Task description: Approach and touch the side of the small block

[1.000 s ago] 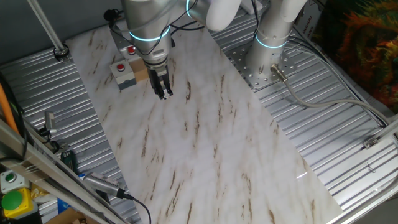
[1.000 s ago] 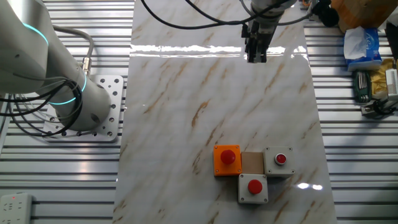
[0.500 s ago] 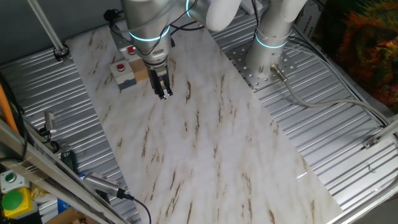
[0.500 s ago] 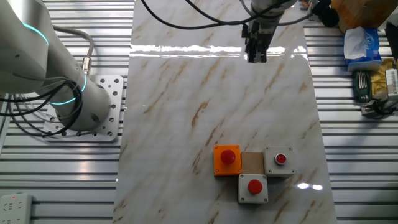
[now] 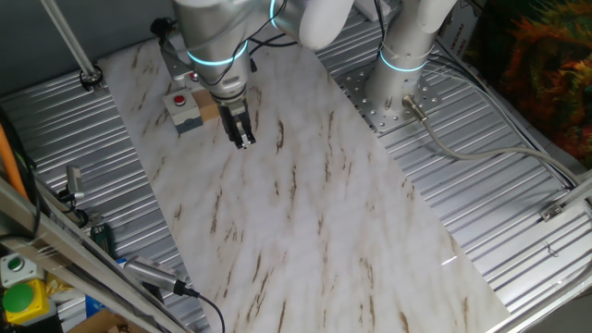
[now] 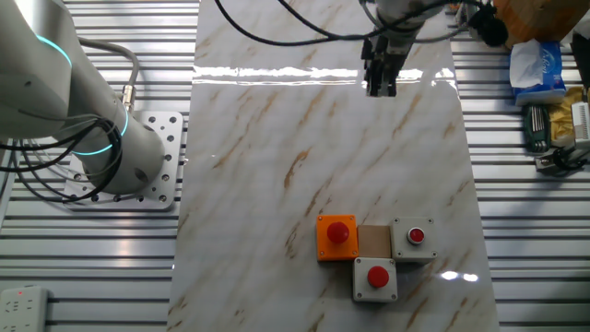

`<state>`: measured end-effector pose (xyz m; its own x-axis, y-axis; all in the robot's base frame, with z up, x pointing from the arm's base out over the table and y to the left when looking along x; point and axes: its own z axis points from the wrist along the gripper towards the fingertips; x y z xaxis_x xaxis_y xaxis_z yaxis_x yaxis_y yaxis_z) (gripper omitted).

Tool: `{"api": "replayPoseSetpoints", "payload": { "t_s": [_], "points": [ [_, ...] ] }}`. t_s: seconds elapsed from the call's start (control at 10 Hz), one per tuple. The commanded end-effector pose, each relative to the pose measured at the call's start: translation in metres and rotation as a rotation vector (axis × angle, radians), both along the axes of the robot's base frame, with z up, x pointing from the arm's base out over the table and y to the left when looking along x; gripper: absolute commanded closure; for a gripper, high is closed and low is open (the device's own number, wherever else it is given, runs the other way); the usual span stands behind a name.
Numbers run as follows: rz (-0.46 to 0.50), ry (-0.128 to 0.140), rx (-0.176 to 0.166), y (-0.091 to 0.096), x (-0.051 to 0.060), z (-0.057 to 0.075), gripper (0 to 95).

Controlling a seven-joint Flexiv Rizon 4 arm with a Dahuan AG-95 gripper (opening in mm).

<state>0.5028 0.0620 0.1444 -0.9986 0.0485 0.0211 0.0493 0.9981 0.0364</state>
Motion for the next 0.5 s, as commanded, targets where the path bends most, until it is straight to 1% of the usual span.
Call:
{"api": "replayPoseSetpoints", "payload": {
  "t_s": [0.1,0.2,0.3,0.4,0.5],
  "points": [
    [0.005,-0.010,-0.004,-0.008,0.004,-0.032,95.0],
    [0.013,-0.012,-0.004,-0.013,0.000,-0.050,95.0],
    [0.016,-0.016,-0.004,-0.016,-0.004,-0.063,95.0],
    [0.033,-0.027,-0.005,-0.022,-0.014,-0.088,95.0],
    [0.036,-0.027,-0.005,-0.022,-0.016,-0.093,95.0]
  ]
}}
